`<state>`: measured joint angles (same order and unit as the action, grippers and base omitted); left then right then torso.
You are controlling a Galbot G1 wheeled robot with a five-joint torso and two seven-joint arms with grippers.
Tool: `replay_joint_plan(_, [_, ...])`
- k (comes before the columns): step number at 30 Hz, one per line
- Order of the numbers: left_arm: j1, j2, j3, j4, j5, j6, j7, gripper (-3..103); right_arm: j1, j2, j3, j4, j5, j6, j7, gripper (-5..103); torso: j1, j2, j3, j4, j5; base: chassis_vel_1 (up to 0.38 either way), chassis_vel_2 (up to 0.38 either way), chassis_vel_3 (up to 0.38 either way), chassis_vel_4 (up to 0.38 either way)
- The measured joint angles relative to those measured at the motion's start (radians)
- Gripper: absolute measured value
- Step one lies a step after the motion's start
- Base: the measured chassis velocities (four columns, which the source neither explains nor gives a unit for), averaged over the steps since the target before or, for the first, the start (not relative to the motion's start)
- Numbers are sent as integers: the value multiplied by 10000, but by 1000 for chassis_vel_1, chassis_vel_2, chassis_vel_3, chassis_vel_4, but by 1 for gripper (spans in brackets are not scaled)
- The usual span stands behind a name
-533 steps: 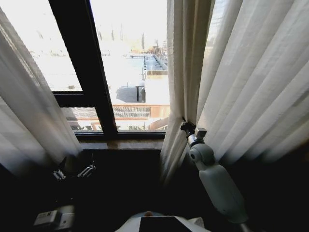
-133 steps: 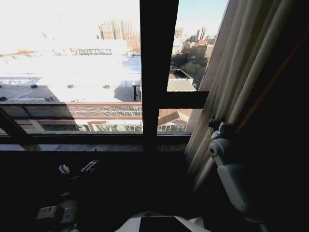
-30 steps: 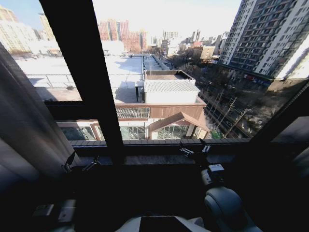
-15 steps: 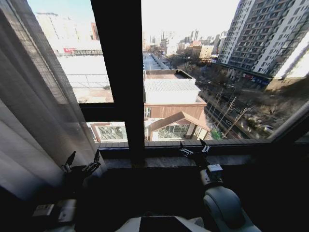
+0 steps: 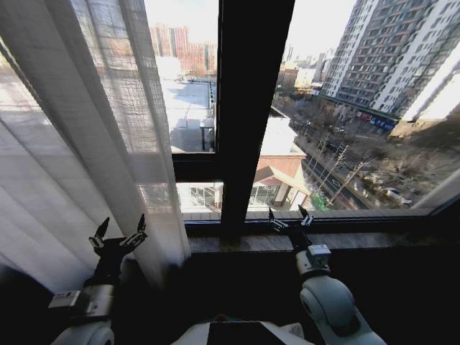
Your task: Open the curtains by pulling them apart, changing their state from closed to fully open.
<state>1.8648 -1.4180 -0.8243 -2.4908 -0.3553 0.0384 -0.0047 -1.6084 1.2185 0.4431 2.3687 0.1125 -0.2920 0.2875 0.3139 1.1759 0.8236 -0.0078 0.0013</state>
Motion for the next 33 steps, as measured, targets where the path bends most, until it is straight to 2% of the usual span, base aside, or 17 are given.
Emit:
replay_joint_plan(1, [0, 0, 0, 0, 0, 0, 0, 100, 0, 0, 0, 0, 0, 0, 0, 100, 0, 0, 0, 0, 0, -29, -67, 37, 45])
replay_joint_plan(5, [-517, 904, -173, 432, -608, 337, -315, 100, -116, 78, 89, -7, 0, 27, 36, 100, 0, 0, 0, 2, -5, -35, -40, 37, 49])
replay_joint_plan(9, [-901, 1342, -231, 852, -786, 346, -441, 100, -139, 215, 231, -113, -29, 207, 136, 100, 0, 1, 0, 2, -19, 0, 0, 0, 0])
replay_joint_plan(10, [-1066, 1448, -184, 951, -807, 368, -633, 100, -110, 288, 314, -135, -30, 237, 179, 100, 1, 1, -1, 0, -20, 0, 0, 0, 0])
replay_joint_plan(16, [-1603, 1542, 61, 1123, -877, 593, -1350, 100, 66, 394, 410, -252, -37, 267, 234, 100, 1, 0, 0, 0, -11, 0, 0, 0, 0])
replay_joint_plan(19, [-1551, 1555, 63, 1060, -779, 596, -1389, 100, 108, 517, 408, -310, -77, 278, 253, 100, 1, 0, 0, -1, -7, 0, 0, 0, 0])
replay_joint_plan(23, [-1022, 1156, 121, 571, -497, 669, -1740, 100, 121, 698, 317, -386, -170, 292, 257, 100, -1, 1, -1, 4, -8, 0, 0, 0, 0])
replay_joint_plan(27, [-797, 843, 63, 286, -362, 681, -2362, 100, 241, 699, 307, -490, -179, 297, 257, 100, -1, 1, -1, 3, -12, 0, 0, 0, 0])
replay_joint_plan(29, [-813, 875, -10, 278, -412, 695, -2415, 100, 266, 685, 317, -503, -174, 298, 258, 100, -1, 1, -1, 3, -12, 0, 0, 0, 0])
replay_joint_plan(33, [-1126, 1376, -218, 444, -681, 929, -2443, 100, 374, 575, 318, -559, -124, 299, 259, 100, -1, 1, 0, 0, -8, 0, 0, 0, 0])
